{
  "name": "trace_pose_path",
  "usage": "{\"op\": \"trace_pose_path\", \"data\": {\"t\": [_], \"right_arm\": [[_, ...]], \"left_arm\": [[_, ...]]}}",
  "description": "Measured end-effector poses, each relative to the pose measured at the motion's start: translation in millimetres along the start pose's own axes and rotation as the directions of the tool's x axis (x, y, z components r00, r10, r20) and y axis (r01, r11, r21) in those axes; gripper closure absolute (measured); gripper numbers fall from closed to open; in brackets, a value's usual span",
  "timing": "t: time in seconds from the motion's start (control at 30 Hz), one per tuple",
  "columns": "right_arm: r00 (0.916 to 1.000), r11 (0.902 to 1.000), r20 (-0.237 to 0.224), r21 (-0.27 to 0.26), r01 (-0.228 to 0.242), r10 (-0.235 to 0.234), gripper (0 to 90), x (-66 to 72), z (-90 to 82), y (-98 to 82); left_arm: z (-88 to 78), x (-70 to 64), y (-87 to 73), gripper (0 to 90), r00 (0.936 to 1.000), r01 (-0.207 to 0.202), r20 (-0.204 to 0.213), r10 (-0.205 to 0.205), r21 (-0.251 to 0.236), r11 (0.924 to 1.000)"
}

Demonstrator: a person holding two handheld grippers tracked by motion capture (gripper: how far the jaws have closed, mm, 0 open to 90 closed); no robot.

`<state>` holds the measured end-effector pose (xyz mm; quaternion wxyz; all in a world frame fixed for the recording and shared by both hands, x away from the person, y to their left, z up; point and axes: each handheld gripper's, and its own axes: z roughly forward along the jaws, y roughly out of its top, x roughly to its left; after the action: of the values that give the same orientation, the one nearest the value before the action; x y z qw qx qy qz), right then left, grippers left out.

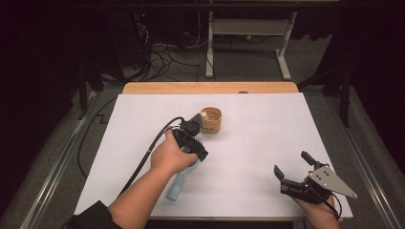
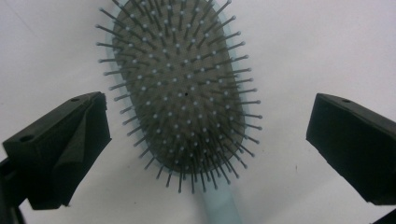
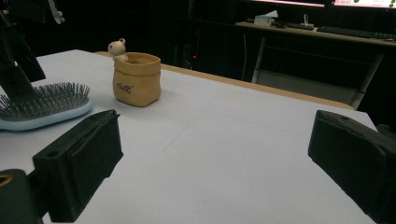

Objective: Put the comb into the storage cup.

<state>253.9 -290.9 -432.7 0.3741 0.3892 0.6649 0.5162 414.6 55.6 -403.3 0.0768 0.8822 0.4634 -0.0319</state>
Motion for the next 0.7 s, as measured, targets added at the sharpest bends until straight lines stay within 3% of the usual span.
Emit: {"op": "trace_pose_path", "data": {"t": [0.27,0.5,0.7], "right_arm": [[1.0,1.0,0.0,0.001,0.005,-0.005,3.8,0.8,-0.6,0.3],[1.0,1.0,0.0,-0.002,0.005,-0.005,4.0,0.9,-1.0,0.4],[1.0,1.0,0.0,-0.001,0.007,-0.007,4.0,1.0,-1.1,0.1]], "left_arm": [[13.2,2.0,5.1,0.6,0.9986,0.016,-0.05,-0.015,0.023,0.9996],[24.1,-1.0,7.9,0.7,0.9989,0.016,-0.045,-0.014,0.039,0.9991],[31.2,-1.2,9.1,0.2,0.9978,0.017,-0.065,-0.014,0.048,0.9987]]}}
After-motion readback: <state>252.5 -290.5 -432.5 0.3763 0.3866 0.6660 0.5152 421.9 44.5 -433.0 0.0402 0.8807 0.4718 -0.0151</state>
